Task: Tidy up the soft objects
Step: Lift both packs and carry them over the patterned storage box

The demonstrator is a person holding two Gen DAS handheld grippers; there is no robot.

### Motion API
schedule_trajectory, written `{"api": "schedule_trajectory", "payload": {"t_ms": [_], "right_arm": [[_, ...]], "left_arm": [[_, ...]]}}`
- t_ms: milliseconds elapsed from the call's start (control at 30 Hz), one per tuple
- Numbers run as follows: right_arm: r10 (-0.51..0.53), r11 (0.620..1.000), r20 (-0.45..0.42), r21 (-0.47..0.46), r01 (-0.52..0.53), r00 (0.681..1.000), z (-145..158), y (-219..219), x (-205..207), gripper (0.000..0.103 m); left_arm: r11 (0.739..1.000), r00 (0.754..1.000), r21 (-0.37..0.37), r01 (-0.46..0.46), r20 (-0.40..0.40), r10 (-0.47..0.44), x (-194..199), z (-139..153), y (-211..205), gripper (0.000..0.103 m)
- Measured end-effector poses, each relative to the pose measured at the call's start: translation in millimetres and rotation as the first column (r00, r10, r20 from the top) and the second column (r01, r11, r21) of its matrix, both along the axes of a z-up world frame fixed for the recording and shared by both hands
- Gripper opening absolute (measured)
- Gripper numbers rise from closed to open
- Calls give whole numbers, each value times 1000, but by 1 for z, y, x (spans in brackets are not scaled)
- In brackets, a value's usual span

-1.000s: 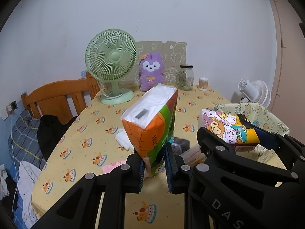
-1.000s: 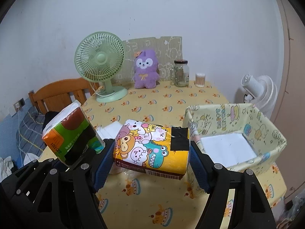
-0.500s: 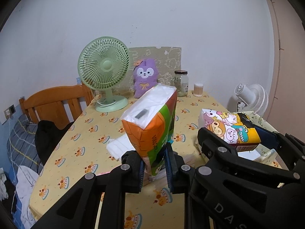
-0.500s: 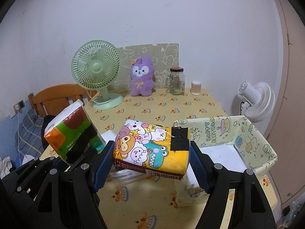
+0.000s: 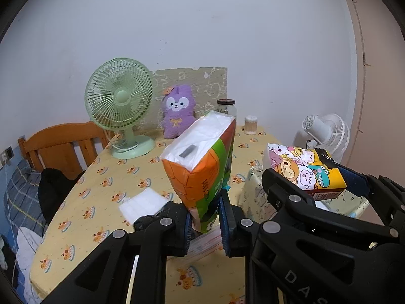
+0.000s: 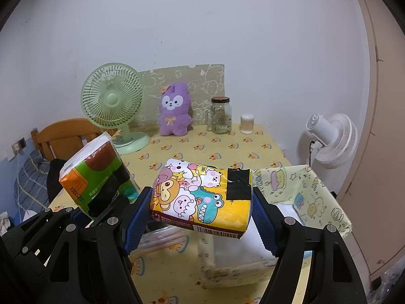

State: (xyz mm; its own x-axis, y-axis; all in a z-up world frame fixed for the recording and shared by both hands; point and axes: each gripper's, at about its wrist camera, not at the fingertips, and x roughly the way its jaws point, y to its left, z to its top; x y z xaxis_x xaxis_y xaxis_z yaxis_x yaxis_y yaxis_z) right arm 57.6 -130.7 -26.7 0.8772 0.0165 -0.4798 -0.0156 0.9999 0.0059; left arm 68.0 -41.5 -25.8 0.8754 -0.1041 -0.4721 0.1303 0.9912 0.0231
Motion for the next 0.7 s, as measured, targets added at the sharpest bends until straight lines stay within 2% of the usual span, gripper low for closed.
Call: {"api": "schedule_trajectory", "payload": {"t_ms": [500, 700], "right_arm": [[-56, 998, 7, -15, 56, 998, 0, -47, 14, 77], [-89, 996, -4, -12, 88, 996, -7, -68, 22, 77]], "left_arm": [[998, 998, -11, 64, -4, -64, 19, -4, -47, 17], [995, 994, -8, 101, -33, -101, 30, -12, -67, 17]]}}
